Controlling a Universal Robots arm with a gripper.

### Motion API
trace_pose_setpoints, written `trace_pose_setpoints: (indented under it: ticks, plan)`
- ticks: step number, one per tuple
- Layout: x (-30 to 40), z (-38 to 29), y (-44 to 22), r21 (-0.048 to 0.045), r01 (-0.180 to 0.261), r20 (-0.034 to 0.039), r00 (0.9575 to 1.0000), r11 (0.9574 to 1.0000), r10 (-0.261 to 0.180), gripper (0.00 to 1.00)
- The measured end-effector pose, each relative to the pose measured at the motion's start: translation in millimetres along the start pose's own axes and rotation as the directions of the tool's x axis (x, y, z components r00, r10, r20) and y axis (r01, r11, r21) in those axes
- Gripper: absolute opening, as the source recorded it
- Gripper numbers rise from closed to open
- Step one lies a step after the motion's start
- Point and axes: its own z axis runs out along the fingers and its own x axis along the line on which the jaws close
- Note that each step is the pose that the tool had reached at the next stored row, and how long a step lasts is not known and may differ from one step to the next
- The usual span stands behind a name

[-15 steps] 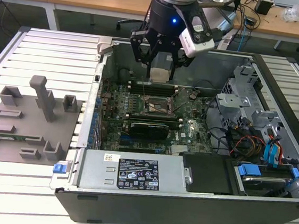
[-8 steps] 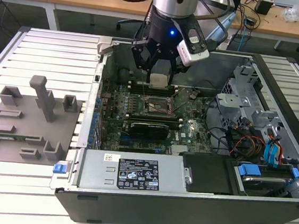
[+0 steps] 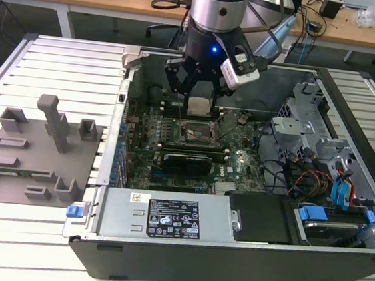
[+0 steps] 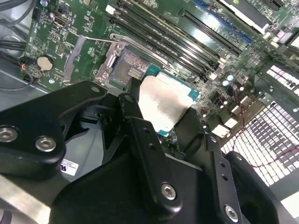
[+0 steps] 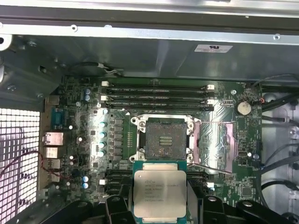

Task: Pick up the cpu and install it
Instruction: 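Pick up the cpu and move it towards the insertion slot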

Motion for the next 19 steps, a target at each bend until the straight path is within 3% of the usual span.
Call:
trace_pose_setpoints:
  ticks: [10,19]
  plan:
    - [0.1,5.5,1.5,-0.0002,0.006,0.0032,1.0000,1.0000,-0.006,0.55]
    - [-9.0,23.8,7.7,0.0000,0.006,0.0030,1.0000,1.0000,-0.006,0.55]
